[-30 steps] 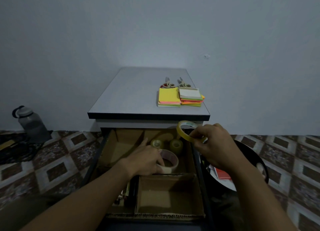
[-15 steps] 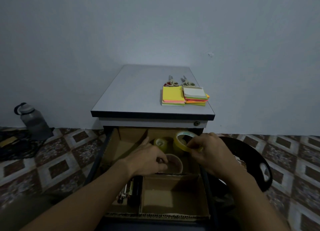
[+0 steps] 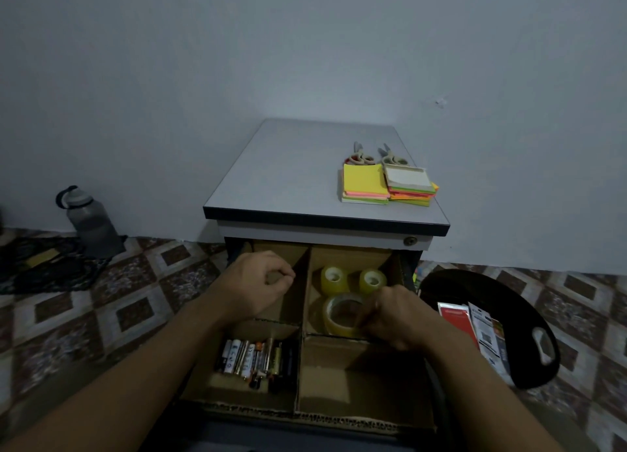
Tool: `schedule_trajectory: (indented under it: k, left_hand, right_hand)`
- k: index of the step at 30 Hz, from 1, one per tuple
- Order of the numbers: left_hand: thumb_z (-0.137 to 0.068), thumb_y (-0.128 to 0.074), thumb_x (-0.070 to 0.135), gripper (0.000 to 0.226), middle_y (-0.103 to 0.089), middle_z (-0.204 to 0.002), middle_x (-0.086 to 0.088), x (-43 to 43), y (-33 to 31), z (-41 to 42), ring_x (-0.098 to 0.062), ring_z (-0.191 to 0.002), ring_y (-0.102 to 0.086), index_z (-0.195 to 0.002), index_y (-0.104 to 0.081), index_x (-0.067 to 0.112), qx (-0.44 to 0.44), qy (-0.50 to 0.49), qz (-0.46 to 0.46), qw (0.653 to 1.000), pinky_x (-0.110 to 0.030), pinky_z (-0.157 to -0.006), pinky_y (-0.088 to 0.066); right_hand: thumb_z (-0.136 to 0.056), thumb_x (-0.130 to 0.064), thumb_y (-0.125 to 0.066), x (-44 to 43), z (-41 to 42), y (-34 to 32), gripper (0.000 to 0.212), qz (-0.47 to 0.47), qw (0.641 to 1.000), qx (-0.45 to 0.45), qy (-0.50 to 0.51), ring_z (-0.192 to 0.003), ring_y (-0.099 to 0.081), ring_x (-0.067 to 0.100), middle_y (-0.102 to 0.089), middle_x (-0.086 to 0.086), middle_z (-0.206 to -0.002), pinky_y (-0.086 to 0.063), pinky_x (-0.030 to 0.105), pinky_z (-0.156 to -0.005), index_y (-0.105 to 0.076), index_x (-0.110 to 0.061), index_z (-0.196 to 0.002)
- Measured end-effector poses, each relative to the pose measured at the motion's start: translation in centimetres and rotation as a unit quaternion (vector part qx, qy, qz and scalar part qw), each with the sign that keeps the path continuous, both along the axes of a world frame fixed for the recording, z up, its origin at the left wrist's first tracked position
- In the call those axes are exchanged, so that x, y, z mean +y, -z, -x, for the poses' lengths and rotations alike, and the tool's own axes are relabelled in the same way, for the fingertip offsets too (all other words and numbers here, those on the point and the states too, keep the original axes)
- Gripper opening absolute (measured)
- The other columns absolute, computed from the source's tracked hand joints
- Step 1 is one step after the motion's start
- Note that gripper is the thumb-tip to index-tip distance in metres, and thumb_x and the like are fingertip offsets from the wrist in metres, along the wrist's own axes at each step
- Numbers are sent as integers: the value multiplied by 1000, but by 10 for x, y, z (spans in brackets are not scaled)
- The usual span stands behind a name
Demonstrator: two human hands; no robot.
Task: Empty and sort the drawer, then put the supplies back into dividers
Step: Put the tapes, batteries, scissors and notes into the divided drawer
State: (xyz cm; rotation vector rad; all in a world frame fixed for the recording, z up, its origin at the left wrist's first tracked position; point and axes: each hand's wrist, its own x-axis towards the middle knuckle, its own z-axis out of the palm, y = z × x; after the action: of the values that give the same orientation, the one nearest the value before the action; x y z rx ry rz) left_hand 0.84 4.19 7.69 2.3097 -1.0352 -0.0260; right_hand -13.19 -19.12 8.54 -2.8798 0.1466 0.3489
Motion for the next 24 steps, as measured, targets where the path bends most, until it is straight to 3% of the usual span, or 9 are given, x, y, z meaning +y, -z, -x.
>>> schedule_trajectory:
  k: [5,10,19,24]
  left_hand:
    - [-95,-64,28,16,-67,-108,12,6,7,-6,-2,-101,-60,-105,-75,23,6,6,-7,1000,-35,-93,-53]
    - [-95,-63,31,15,-66,-107,13,7,12,-8,-2,-101,-59,-104,-74,26,25,5,-16,1000,-36,-93,-53]
    - [-94,-63,34,15,-65,-105,16,5,8,-6,0,-100,-59,-104,-73,31,33,6,-22,999,-37,-91,-54]
    - [-95,-62,33,17,-65,-105,15,3,0,-4,0,-99,-58,-108,-72,29,40,3,-27,999,-36,-90,-55]
  right_hand:
    - [-94,-17,-61,-7,-9,1,27,-3,998,59,-12,-94,-67,11,-69,-5,-112,-57,30,-84,-74,-36,-109]
    - [-94,-10,-59,-7,-11,0,33,-4,997,80,-17,-101,-65,12,-68,-5,-117,-56,33,-90,-73,-34,-111]
    - [-97,-23,-56,-10,-10,4,29,5,996,84,-16,-111,-61,14,-65,-2,-123,-50,34,-97,-66,-33,-122]
    - [-96,-29,-55,-12,-10,9,28,4,997,76,-5,-106,-62,15,-66,-1,-117,-51,32,-92,-67,-31,-121]
